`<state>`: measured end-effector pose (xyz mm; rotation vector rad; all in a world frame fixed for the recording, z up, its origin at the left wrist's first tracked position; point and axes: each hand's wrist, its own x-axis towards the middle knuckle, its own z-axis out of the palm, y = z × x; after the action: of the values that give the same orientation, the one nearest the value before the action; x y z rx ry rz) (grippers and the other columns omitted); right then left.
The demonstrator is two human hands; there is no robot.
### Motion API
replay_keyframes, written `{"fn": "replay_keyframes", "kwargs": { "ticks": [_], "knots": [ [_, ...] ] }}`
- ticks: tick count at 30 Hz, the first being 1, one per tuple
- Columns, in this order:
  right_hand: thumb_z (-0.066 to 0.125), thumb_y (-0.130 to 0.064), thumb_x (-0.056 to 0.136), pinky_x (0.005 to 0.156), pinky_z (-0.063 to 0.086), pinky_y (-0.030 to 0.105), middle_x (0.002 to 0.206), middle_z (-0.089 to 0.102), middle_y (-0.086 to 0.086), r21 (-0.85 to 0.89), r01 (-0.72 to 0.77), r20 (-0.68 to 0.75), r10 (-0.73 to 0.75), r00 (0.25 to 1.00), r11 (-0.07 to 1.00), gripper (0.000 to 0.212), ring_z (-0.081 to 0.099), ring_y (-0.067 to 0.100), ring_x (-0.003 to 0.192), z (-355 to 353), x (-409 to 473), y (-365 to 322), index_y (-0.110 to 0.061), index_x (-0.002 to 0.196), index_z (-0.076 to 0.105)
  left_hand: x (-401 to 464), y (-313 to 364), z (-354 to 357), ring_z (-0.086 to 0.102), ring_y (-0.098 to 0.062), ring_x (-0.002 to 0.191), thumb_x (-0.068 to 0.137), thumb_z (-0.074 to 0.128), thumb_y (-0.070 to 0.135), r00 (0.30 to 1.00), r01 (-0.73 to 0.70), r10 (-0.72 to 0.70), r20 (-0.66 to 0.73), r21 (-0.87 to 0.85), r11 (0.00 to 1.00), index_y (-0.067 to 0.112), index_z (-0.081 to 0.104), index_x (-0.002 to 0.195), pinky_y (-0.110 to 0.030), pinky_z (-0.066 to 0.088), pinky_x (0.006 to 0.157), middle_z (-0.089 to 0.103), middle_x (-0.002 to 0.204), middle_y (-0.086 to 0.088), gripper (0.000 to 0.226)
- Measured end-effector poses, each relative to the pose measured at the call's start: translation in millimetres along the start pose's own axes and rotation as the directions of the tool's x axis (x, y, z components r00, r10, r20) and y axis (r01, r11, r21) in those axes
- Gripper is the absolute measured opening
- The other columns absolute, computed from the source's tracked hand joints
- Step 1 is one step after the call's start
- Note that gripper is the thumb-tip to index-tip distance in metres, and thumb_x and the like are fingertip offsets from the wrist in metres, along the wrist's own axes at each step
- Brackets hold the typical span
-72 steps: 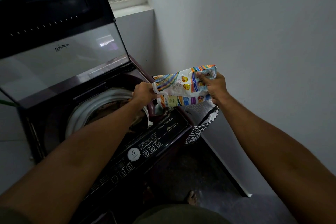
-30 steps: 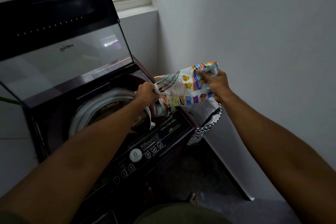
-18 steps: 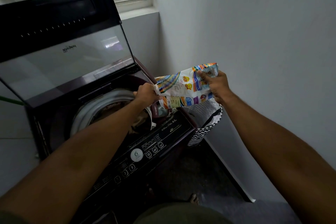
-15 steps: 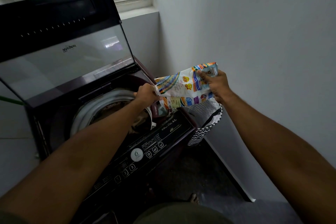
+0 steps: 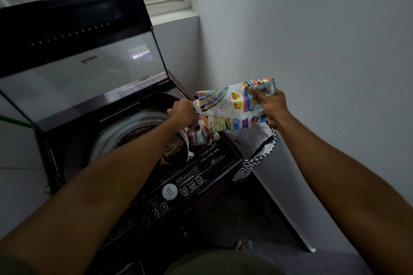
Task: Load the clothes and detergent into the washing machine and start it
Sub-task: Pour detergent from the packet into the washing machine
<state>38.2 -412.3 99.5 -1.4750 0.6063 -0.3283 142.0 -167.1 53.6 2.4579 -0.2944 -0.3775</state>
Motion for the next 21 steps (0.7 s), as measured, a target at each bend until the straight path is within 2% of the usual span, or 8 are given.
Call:
{"fn": "replay_keyframes", "kwargs": {
  "ticks": [3, 6, 11, 14, 18, 21],
  "knots": [
    [0.085, -0.029, 0.076, 0.07, 0.062, 0.044, 0.086, 0.078, 0.004, 0.021, -0.013, -0.025, 0.013, 1.0, 1.0, 0.024, 0.076, 0.025, 0.08, -6, 3, 2, -0.016, 0.091, 0.071, 1, 6, -4, 0.06, -0.021, 0.097, 0.074, 0.085, 0.032, 0.999, -0.046, 0.046, -0.006, 0.007, 0.999, 0.021, 0.076, 0.093, -0.041, 0.04, 0.095, 0.068, 0.086, 0.004, 0.024],
    [0.085, -0.031, 0.075, 0.071, 0.061, 0.044, 0.086, 0.078, 0.003, 0.029, -0.027, -0.045, 0.028, 0.999, 0.999, 0.025, 0.076, 0.024, 0.08, -12, 3, 7, -0.017, 0.09, 0.071, 2, 11, -4, 0.061, -0.02, 0.096, 0.075, 0.085, 0.03, 0.994, -0.113, 0.113, 0.008, 0.011, 0.994, 0.022, 0.076, 0.092, -0.045, 0.042, 0.096, 0.065, 0.082, 0.008, 0.021],
    [0.083, -0.034, 0.077, 0.065, 0.062, 0.047, 0.088, 0.078, 0.005, 0.071, -0.079, -0.08, 0.085, 0.993, 0.994, 0.04, 0.076, 0.024, 0.079, -20, 1, 15, -0.008, 0.105, 0.07, 4, 19, -6, 0.063, -0.018, 0.098, 0.074, 0.085, 0.03, 0.985, -0.168, 0.167, 0.042, 0.025, 0.985, 0.026, 0.077, 0.094, -0.049, 0.04, 0.099, 0.068, 0.081, 0.013, 0.021],
    [0.083, -0.037, 0.076, 0.065, 0.062, 0.045, 0.086, 0.078, 0.004, 0.099, -0.1, -0.104, 0.11, 0.988, 0.99, 0.042, 0.076, 0.023, 0.077, -23, 0, 22, -0.009, 0.105, 0.07, 7, 21, -8, 0.066, -0.012, 0.092, 0.072, 0.086, 0.033, 0.98, -0.189, 0.187, 0.07, 0.02, 0.982, 0.026, 0.077, 0.092, -0.051, 0.045, 0.097, 0.074, 0.083, 0.012, 0.023],
    [0.086, -0.037, 0.073, 0.07, 0.061, 0.047, 0.091, 0.078, 0.007, 0.149, -0.131, -0.122, 0.15, 0.981, 0.98, 0.035, 0.076, 0.026, 0.08, -28, -1, 33, -0.015, 0.095, 0.071, 10, 27, -11, 0.069, -0.009, 0.081, 0.069, 0.087, 0.033, 0.971, -0.219, 0.217, 0.097, 0.014, 0.976, 0.022, 0.074, 0.08, -0.05, 0.052, 0.091, 0.074, 0.077, 0.011, 0.02],
    [0.085, -0.037, 0.073, 0.073, 0.061, 0.048, 0.09, 0.078, 0.006, 0.162, -0.154, -0.141, 0.177, 0.974, 0.975, 0.032, 0.075, 0.026, 0.081, -32, -1, 43, -0.016, 0.093, 0.07, 8, 33, -10, 0.069, -0.013, 0.079, 0.068, 0.089, 0.029, 0.969, -0.233, 0.228, 0.098, 0.042, 0.972, 0.021, 0.07, 0.072, -0.049, 0.052, 0.092, 0.073, 0.076, 0.008, 0.021]
  ]
}}
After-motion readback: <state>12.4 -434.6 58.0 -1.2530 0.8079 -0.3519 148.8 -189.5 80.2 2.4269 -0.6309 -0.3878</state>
